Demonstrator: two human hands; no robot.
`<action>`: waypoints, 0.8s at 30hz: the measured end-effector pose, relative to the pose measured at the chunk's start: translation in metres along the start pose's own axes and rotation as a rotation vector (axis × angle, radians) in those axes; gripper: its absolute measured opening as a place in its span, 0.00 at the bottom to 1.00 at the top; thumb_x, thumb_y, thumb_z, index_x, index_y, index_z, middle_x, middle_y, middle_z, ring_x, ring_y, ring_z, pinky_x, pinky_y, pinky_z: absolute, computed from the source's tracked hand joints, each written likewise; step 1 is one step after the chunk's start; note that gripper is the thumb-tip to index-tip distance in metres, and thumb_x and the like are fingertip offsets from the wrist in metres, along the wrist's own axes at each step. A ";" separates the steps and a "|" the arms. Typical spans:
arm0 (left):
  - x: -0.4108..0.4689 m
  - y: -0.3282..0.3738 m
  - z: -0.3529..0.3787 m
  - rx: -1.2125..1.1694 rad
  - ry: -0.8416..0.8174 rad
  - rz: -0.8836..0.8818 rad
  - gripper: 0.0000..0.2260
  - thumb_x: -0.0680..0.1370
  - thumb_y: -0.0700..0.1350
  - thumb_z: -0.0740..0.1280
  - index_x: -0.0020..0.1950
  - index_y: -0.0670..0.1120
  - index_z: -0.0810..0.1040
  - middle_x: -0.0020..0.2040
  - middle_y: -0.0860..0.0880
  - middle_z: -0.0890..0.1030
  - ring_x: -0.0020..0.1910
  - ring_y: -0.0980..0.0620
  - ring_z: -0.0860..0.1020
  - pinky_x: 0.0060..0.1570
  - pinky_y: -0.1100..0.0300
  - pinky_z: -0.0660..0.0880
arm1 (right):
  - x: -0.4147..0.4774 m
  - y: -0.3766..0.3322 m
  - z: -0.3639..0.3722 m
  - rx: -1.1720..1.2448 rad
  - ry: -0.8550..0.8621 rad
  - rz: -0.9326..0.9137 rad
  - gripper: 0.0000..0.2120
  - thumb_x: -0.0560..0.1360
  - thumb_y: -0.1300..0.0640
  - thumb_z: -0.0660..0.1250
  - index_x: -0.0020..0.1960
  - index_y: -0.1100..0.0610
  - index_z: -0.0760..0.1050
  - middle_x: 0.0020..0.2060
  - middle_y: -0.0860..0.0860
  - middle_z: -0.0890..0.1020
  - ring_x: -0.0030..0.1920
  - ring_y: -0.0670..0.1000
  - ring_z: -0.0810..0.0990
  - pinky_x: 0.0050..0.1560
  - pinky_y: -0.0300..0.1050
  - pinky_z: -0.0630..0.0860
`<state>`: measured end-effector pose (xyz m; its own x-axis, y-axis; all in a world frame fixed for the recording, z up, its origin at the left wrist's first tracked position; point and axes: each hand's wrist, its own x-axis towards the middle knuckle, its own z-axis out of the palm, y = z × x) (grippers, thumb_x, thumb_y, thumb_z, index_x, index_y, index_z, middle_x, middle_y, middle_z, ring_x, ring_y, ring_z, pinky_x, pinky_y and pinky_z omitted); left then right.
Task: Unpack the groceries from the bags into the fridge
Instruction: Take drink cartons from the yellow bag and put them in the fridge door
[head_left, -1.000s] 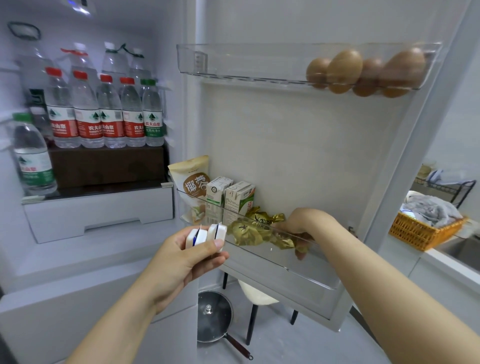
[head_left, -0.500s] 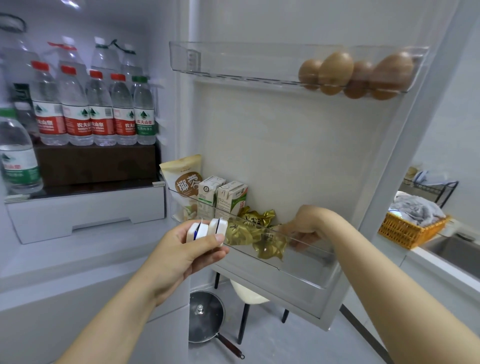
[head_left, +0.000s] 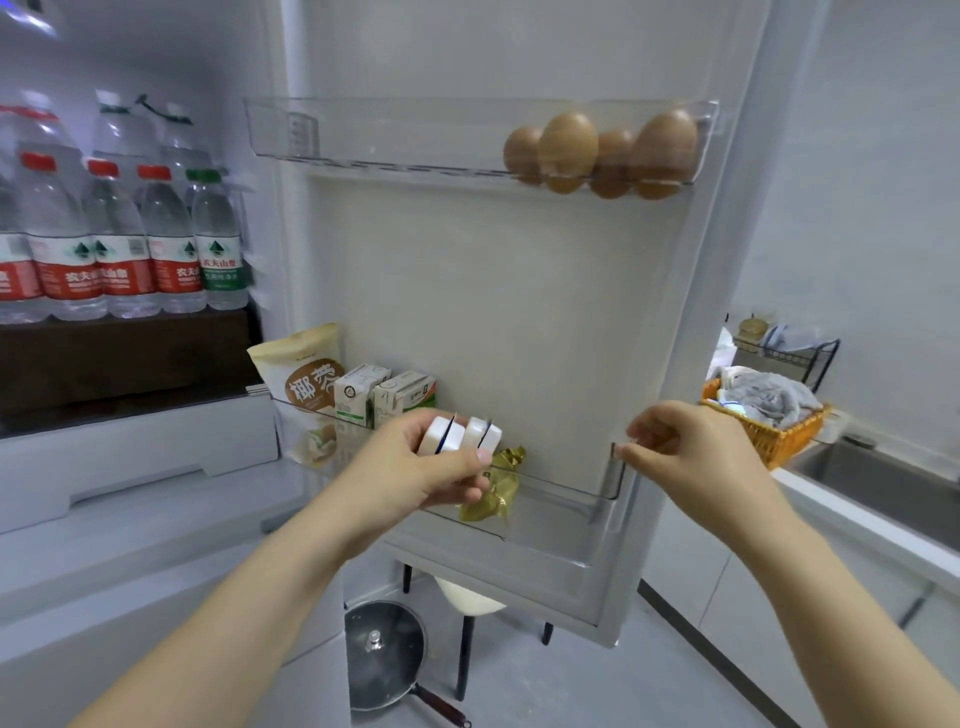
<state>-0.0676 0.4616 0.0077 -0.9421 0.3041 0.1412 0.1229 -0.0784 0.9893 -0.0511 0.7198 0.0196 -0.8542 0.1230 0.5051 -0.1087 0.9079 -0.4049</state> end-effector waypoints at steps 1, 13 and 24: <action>0.005 0.002 0.006 0.046 -0.014 0.012 0.11 0.74 0.35 0.70 0.55 0.34 0.76 0.40 0.40 0.80 0.38 0.48 0.82 0.40 0.59 0.82 | -0.003 0.007 0.001 -0.049 0.062 0.003 0.09 0.70 0.51 0.74 0.43 0.54 0.77 0.36 0.47 0.79 0.38 0.48 0.78 0.39 0.44 0.73; 0.076 -0.005 0.058 0.851 -0.171 0.123 0.08 0.69 0.40 0.71 0.40 0.39 0.73 0.37 0.50 0.72 0.37 0.52 0.68 0.33 0.63 0.65 | 0.012 0.037 0.033 0.310 0.169 0.156 0.53 0.68 0.44 0.75 0.79 0.55 0.44 0.78 0.51 0.56 0.77 0.50 0.55 0.75 0.49 0.58; 0.105 -0.013 0.085 1.216 -0.410 -0.085 0.08 0.73 0.45 0.68 0.41 0.46 0.69 0.37 0.47 0.67 0.36 0.50 0.64 0.31 0.62 0.63 | 0.011 0.037 0.035 0.358 0.178 0.209 0.51 0.68 0.48 0.75 0.79 0.51 0.43 0.77 0.50 0.56 0.75 0.50 0.56 0.69 0.44 0.59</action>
<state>-0.1411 0.5752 0.0126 -0.8234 0.5507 -0.1369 0.4759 0.8016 0.3620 -0.0824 0.7406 -0.0169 -0.7790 0.3848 0.4951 -0.1389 0.6641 -0.7346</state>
